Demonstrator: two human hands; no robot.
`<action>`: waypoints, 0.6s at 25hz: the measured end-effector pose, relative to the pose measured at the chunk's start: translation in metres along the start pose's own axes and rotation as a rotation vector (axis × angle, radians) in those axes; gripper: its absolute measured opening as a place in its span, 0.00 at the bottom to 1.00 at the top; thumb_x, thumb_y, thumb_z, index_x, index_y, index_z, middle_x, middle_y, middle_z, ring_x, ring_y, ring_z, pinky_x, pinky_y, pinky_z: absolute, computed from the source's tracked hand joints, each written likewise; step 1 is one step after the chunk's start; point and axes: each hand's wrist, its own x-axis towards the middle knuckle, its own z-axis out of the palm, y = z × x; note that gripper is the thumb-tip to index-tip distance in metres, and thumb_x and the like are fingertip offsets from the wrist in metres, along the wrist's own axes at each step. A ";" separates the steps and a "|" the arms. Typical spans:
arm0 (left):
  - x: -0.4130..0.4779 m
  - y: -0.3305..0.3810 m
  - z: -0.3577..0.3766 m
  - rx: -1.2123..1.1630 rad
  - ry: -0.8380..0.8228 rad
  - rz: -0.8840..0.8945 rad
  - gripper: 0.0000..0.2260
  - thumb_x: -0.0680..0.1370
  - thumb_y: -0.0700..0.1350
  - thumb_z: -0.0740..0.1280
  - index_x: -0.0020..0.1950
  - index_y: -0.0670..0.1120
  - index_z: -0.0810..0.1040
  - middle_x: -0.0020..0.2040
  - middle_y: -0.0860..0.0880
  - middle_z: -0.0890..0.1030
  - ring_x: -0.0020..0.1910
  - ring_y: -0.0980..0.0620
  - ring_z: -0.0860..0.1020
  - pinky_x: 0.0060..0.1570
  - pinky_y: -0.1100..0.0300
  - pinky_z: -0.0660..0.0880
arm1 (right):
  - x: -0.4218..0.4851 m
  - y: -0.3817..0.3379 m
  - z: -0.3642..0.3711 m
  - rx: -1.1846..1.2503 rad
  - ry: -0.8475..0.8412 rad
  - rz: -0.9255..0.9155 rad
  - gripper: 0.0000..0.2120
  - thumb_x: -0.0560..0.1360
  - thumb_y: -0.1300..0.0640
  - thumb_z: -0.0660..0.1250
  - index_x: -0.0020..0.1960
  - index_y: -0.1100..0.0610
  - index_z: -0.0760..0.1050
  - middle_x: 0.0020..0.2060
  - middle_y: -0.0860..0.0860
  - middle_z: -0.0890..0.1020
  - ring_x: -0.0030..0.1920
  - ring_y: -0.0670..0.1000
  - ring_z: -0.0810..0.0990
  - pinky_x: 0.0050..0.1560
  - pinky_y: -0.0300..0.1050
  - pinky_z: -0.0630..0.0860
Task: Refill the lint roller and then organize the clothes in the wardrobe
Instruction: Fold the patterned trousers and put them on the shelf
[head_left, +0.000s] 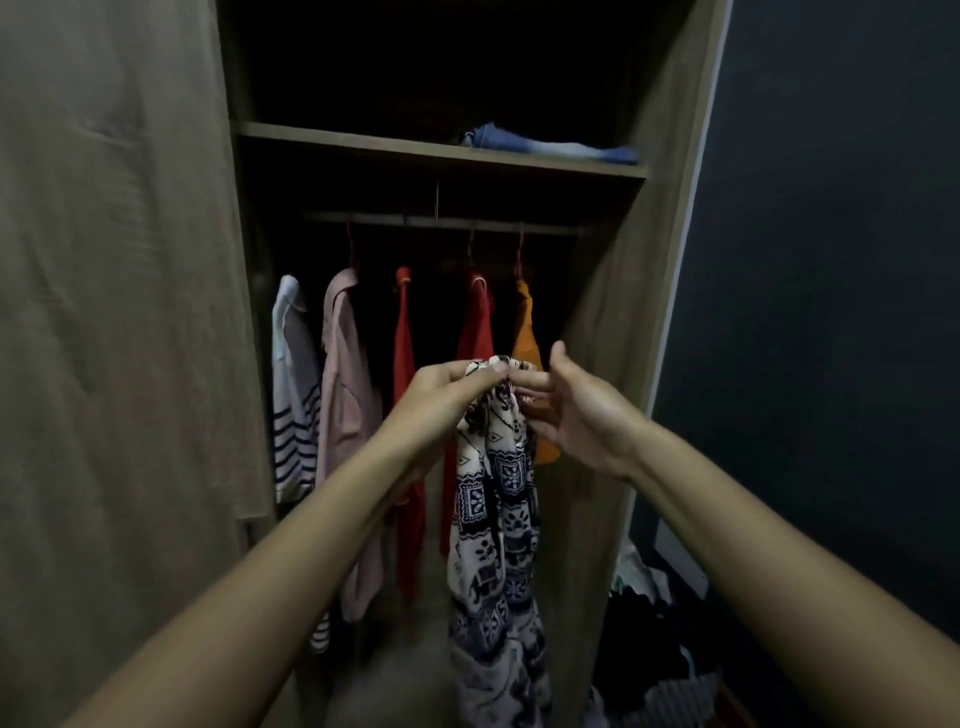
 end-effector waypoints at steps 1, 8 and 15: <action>-0.001 0.002 -0.001 0.063 -0.002 0.048 0.11 0.76 0.47 0.68 0.53 0.42 0.82 0.48 0.44 0.85 0.49 0.51 0.83 0.49 0.62 0.79 | 0.002 -0.001 -0.004 -0.033 -0.010 -0.002 0.28 0.79 0.39 0.43 0.56 0.50 0.79 0.72 0.54 0.65 0.69 0.52 0.65 0.72 0.50 0.56; 0.015 0.009 0.002 -0.042 0.122 0.087 0.04 0.75 0.36 0.67 0.46 0.43 0.80 0.36 0.47 0.84 0.35 0.52 0.83 0.36 0.61 0.78 | 0.016 0.005 -0.017 -0.205 0.208 -0.166 0.24 0.72 0.41 0.65 0.64 0.49 0.65 0.65 0.52 0.69 0.62 0.51 0.72 0.56 0.44 0.71; 0.023 0.003 -0.027 0.140 0.092 0.119 0.14 0.76 0.40 0.63 0.52 0.59 0.79 0.40 0.48 0.78 0.34 0.47 0.75 0.33 0.52 0.76 | 0.020 0.013 -0.030 -0.065 0.042 -0.123 0.21 0.70 0.46 0.68 0.61 0.49 0.72 0.58 0.55 0.80 0.61 0.58 0.77 0.65 0.60 0.69</action>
